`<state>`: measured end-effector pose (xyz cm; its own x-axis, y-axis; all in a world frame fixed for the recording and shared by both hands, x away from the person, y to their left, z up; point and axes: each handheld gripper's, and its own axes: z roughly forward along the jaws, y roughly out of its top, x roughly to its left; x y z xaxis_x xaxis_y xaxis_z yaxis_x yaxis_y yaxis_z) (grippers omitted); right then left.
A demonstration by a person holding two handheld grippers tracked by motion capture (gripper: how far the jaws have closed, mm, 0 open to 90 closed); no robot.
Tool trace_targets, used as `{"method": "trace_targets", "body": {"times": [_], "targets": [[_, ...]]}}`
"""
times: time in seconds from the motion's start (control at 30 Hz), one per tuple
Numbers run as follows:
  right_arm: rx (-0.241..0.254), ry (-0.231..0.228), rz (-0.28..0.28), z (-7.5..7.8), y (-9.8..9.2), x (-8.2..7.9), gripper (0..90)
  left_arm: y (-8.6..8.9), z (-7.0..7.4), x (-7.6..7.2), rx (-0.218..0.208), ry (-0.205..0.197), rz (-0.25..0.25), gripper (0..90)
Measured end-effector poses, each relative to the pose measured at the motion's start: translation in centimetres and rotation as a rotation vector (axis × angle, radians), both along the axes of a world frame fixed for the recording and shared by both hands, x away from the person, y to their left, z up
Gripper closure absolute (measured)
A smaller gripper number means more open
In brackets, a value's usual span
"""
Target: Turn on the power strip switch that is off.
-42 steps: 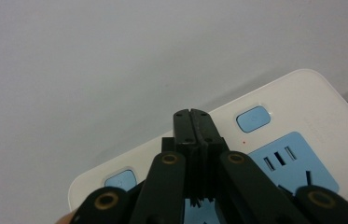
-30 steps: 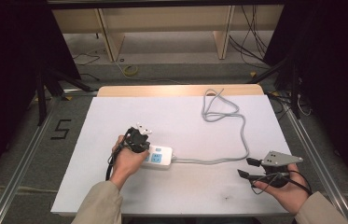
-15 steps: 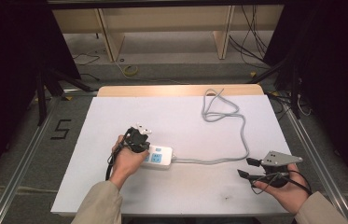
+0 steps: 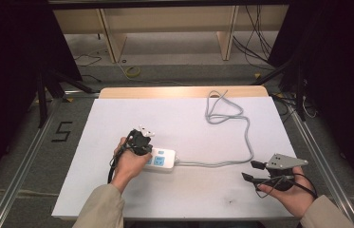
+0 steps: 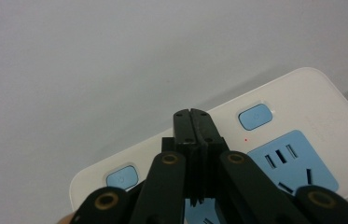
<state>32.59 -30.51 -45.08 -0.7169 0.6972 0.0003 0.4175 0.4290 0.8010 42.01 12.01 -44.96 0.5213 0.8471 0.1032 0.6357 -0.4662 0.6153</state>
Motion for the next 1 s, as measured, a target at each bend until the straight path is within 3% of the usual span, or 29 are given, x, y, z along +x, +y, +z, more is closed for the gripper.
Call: {"method": "trace_targets", "body": {"times": [1.0], "targets": [[0.001,0.002,0.000,-0.04,0.02,0.01,42.4,-0.30,0.12,0.40,0.021,0.028,-0.002,90.0]]}}
